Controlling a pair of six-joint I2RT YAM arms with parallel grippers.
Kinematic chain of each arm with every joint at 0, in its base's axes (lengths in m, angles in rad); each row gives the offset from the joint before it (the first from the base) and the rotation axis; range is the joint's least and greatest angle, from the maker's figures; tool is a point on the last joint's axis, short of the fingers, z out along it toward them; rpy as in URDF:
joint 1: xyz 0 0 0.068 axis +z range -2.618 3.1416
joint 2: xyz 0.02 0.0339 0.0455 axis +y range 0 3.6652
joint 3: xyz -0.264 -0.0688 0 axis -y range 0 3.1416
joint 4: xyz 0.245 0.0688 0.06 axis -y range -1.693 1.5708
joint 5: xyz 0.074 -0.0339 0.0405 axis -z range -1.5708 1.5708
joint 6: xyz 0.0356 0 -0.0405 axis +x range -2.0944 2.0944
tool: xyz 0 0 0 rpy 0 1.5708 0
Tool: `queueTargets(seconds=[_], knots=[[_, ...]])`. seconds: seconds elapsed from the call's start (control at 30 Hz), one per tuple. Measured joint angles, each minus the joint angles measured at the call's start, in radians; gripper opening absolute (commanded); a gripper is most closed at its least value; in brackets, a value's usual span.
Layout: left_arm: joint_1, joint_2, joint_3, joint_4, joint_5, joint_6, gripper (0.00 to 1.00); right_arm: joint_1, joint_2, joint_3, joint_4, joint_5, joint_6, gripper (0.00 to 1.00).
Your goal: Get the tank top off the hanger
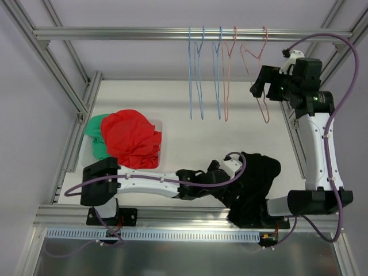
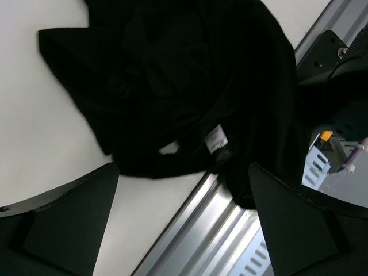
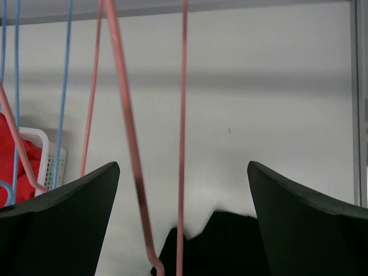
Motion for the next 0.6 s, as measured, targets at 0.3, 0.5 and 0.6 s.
queueTargets(seconds=[0.3, 0.5, 0.6], knots=[[0.053, 0.39, 0.272, 0.006, 0.118, -0.003, 0.99, -0.047, -0.612, -0.336, -0.036, 0.034, 0.056, 1.0], [0.066, 0.553, 0.457, -0.005, 0.116, -0.014, 0.99, -0.047, -0.881, -0.442, -0.035, -0.086, 0.069, 0.99], [0.065, 0.61, 0.537, -0.007, 0.099, -0.03, 0.62, -0.047, -0.93, -0.501, -0.068, -0.14, 0.069, 1.0]])
